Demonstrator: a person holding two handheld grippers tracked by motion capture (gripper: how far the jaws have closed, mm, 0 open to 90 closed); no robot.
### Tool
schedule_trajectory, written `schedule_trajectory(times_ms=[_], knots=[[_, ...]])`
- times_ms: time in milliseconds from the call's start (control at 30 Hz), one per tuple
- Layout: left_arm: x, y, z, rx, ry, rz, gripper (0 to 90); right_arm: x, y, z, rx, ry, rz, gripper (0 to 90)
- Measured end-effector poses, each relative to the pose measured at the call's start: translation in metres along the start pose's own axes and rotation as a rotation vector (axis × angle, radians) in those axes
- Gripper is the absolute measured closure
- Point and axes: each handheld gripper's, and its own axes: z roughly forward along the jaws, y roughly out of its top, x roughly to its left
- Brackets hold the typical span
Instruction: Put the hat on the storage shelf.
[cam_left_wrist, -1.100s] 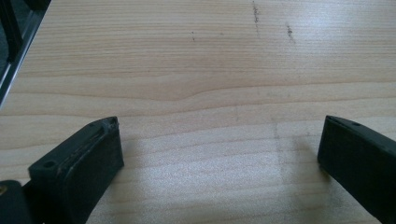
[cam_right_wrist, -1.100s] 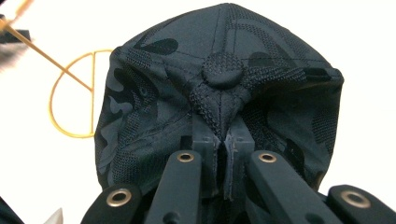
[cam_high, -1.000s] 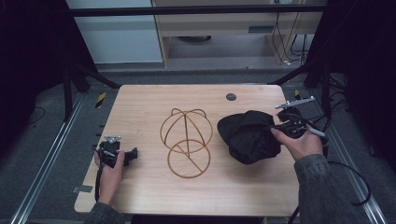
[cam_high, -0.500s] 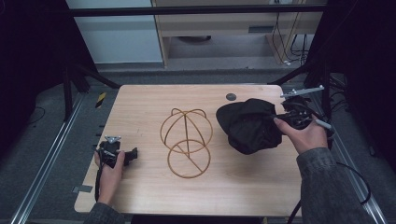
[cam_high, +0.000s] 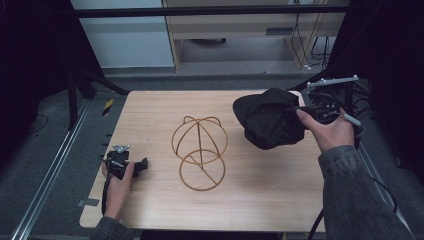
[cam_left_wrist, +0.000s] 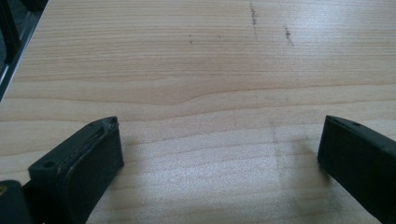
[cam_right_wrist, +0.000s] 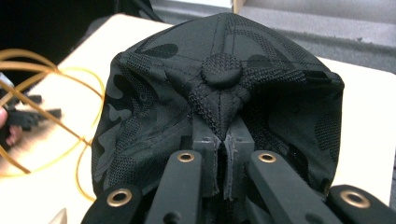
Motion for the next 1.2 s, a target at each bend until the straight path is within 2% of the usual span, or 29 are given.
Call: schedule_trajectory(times_ms=[167, 400, 767, 1200], knots=[[0.0, 0.0, 0.0, -0.003, 0.0, -0.003, 0.0, 0.009, 0.016, -0.005, -0.039, 0.01, -0.01, 86.1], [0.0, 0.0, 0.0, -0.003, 0.0, -0.003, 0.0, 0.023, 0.035, -0.01, -0.067, 0.008, -0.033, 86.1], [-0.001, 0.0, 0.0, -0.001, 0.002, -0.005, 0.0, 0.046, 0.058, -0.009, -0.111, 0.051, -0.048, 86.2], [-0.001, 0.0, 0.0, -0.001, 0.002, -0.004, 0.0, 0.092, 0.074, -0.012, -0.123, 0.13, -0.108, 86.1]])
